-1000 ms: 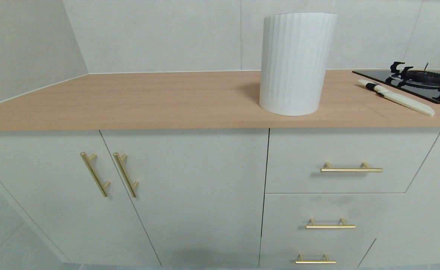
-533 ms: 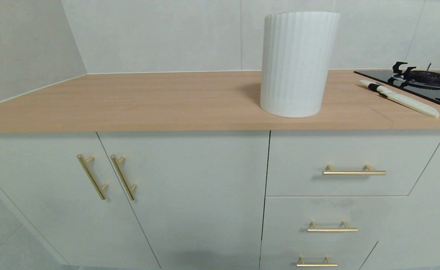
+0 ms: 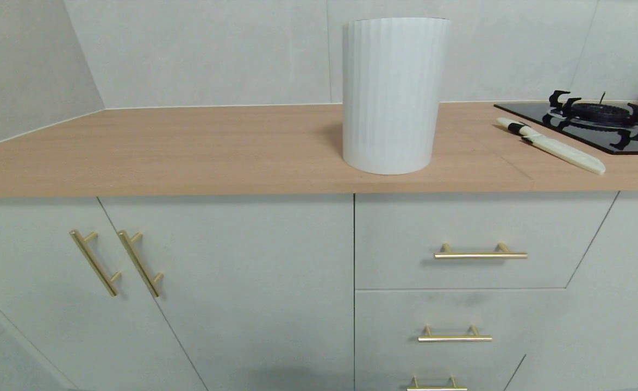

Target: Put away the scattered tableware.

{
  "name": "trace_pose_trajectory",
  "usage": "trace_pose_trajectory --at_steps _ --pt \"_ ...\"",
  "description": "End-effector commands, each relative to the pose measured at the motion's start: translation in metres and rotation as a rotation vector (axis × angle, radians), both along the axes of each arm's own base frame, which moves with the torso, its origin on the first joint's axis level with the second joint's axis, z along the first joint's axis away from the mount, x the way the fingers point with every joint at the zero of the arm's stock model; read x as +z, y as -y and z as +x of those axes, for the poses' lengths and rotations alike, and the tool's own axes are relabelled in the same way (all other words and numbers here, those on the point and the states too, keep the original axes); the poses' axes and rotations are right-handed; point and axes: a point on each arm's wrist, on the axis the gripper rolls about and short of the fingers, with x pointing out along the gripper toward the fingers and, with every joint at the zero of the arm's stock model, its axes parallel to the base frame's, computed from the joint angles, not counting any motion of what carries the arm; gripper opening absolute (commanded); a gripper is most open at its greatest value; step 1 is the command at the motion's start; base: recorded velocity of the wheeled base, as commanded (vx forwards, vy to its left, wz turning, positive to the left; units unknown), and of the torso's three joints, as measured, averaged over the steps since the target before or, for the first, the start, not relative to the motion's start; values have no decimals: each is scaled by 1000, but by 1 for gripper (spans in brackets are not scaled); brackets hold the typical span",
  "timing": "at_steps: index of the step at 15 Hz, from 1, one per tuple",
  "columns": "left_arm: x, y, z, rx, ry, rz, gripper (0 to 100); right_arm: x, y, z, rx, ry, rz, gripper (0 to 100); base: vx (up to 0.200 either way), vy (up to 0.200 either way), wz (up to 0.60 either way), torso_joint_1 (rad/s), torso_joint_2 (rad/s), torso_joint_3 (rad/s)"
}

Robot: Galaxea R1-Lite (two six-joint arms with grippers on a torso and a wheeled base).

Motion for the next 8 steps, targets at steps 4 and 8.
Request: trace_pose_trajectory --at_steps 4,8 --pt "0 0 0 1 2 -3 100 0 0 0 1 -2 0 100 0 -50 0 1 -1 1" --pt "0 0 0 1 2 -3 100 0 0 0 1 -2 0 100 50 0 0 2 2 1"
